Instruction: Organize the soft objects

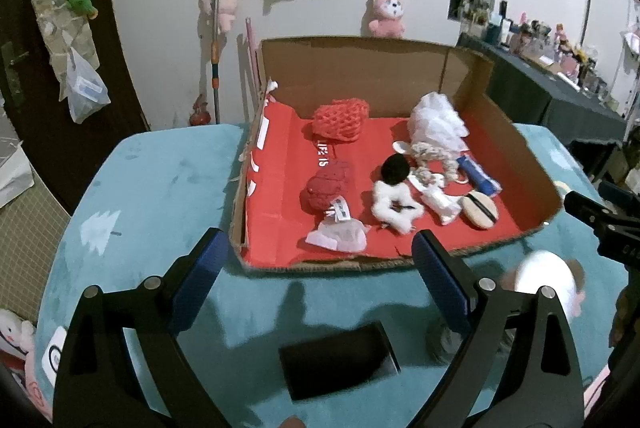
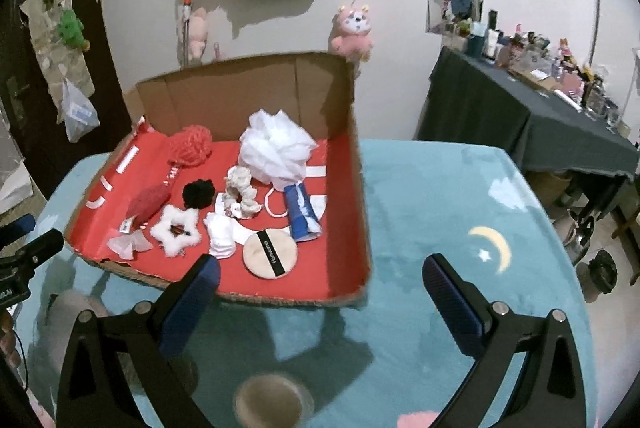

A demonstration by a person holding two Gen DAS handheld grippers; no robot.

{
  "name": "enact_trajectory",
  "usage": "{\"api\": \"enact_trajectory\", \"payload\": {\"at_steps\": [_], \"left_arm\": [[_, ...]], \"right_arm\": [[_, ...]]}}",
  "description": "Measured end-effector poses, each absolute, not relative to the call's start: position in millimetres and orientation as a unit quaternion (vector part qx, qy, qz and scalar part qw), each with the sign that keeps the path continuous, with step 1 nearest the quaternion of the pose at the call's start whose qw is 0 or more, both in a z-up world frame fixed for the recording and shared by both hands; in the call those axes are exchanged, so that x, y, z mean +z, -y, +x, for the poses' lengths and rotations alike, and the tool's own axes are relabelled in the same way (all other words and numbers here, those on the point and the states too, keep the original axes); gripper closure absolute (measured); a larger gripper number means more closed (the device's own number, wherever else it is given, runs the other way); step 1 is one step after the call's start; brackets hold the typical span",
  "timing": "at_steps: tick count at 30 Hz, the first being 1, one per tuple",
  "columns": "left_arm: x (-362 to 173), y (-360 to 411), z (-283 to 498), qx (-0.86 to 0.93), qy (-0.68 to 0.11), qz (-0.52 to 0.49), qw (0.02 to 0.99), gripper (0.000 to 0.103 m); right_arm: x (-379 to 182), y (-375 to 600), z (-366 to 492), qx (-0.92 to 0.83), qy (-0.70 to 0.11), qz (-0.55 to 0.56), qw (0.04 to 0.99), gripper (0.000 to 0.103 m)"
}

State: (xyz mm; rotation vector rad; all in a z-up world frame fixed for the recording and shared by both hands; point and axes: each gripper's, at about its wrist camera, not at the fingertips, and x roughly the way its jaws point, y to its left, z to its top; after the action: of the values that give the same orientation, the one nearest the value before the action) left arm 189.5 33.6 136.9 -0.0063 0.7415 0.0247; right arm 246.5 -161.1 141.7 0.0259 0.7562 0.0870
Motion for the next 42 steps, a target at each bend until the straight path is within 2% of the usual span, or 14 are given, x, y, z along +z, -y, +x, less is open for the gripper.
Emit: {"api": "enact_trajectory", "payload": {"at_steps": [8, 17, 33, 42], "left_arm": [[136, -16, 131, -0.008, -0.334, 0.0, 0.943, 0.004], [97, 6, 87, -0.024, -0.343, 0.01, 0.939, 0.0], [15, 10, 120, 0.015, -0.431, -0.001, 0.902, 0.0], [13, 10, 121, 0.02, -0.435, -0.009, 0.9, 0.0]], "right_arm": [[157, 157, 171, 0.061, -0.319, 0.004, 0.946, 0.0], [127, 147, 117, 0.083, -0.323, 0.008, 0.943, 0.0], [36, 132, 142, 0.051, -0.422, -0.012, 0.905, 0.0], [30, 141, 149, 0.041, -0.438, -0.003, 0.898, 0.0]]}}
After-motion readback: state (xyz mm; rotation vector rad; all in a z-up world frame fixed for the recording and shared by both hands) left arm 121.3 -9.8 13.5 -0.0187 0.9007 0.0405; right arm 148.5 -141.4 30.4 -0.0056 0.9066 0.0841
